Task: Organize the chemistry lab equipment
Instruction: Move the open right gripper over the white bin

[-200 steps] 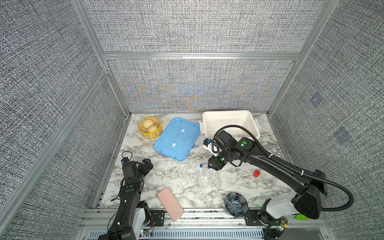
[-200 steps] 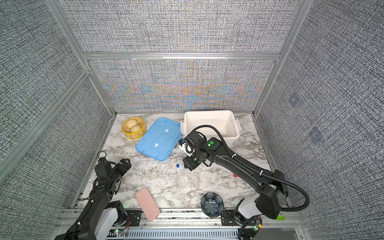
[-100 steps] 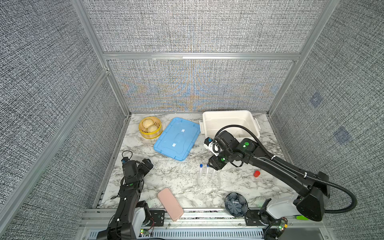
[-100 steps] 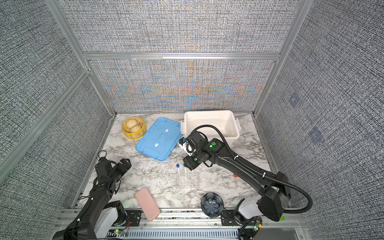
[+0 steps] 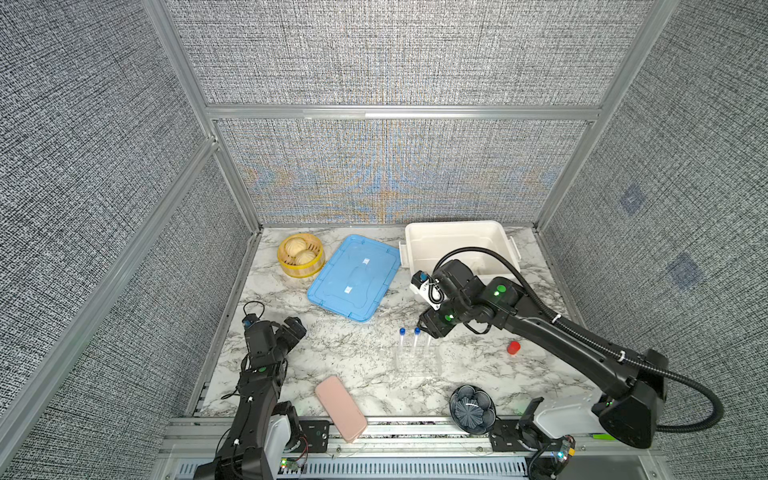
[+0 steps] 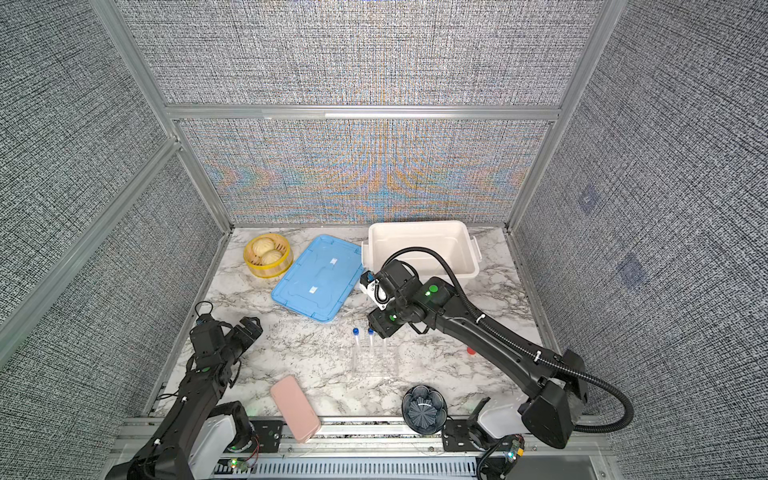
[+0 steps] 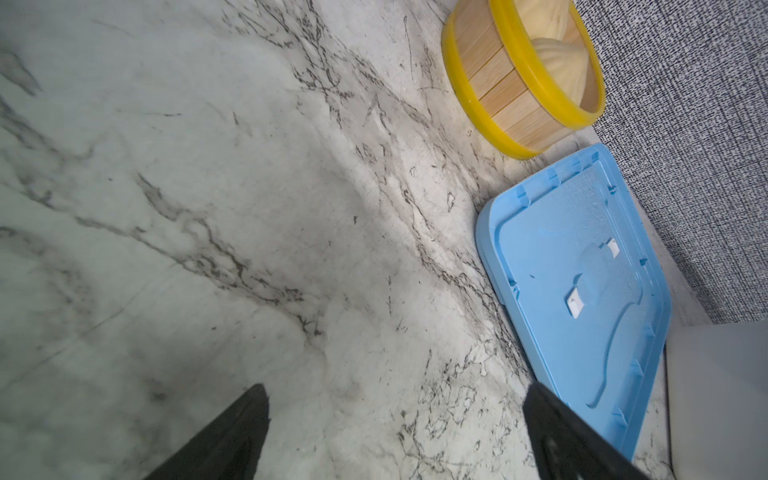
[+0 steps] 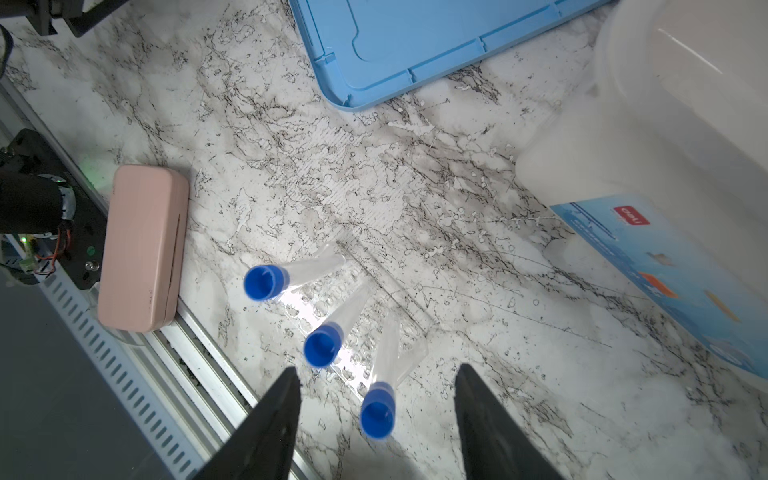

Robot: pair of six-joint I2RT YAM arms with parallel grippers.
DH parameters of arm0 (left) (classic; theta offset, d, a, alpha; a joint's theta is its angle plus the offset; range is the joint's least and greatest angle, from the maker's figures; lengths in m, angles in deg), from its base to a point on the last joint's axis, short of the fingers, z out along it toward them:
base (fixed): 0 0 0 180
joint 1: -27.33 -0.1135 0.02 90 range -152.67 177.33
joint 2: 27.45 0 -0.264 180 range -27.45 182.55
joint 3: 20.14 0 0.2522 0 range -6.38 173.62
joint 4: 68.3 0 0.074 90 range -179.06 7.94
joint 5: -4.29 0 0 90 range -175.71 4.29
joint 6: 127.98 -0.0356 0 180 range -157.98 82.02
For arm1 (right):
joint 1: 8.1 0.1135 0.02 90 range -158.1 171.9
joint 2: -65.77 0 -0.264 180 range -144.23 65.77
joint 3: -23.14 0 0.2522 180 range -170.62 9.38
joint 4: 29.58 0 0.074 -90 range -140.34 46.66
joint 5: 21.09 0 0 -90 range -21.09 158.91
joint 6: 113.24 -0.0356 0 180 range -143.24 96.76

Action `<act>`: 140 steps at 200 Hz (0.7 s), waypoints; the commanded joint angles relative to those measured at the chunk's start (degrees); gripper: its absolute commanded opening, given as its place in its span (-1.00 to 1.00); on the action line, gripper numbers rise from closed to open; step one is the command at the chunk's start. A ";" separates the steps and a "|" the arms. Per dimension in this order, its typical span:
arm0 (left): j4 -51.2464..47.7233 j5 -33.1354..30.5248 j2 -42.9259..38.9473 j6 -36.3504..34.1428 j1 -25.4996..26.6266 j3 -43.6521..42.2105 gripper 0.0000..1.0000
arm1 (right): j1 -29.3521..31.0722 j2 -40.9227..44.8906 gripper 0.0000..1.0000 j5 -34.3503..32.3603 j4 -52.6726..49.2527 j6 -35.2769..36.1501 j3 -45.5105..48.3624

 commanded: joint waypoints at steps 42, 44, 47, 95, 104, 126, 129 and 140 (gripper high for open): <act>0.86 -0.42 -0.34 0.27 -0.03 0.17 0.93 | 0.00 -1.53 0.19 1.14 0.22 0.49 0.68; 0.86 -0.43 -0.35 0.27 -0.03 0.18 0.93 | 0.01 -1.65 0.19 1.12 0.25 0.53 0.67; 0.86 -0.41 -0.43 0.30 -0.03 0.11 0.93 | 0.04 -1.68 0.19 1.11 0.32 0.52 0.71; 0.81 -0.51 -0.79 0.27 -0.02 0.07 0.93 | -0.03 0.32 0.20 -0.88 0.00 0.07 -1.57; 0.68 -0.52 -0.86 0.30 -0.03 0.03 0.93 | -0.08 1.37 0.22 -2.05 0.61 0.10 -2.18; 0.53 -0.81 -1.43 0.61 -0.03 -0.16 0.93 | -0.85 4.42 0.26 -6.50 5.69 -0.18 -1.49; 0.51 -0.89 -1.55 0.69 -0.03 -0.17 0.93 | -1.05 4.83 0.27 -7.15 6.92 -0.29 -1.07; 0.33 -0.68 -1.91 0.64 0.00 -0.26 0.93 | -1.80 6.14 0.38 -9.04 11.06 -1.10 0.37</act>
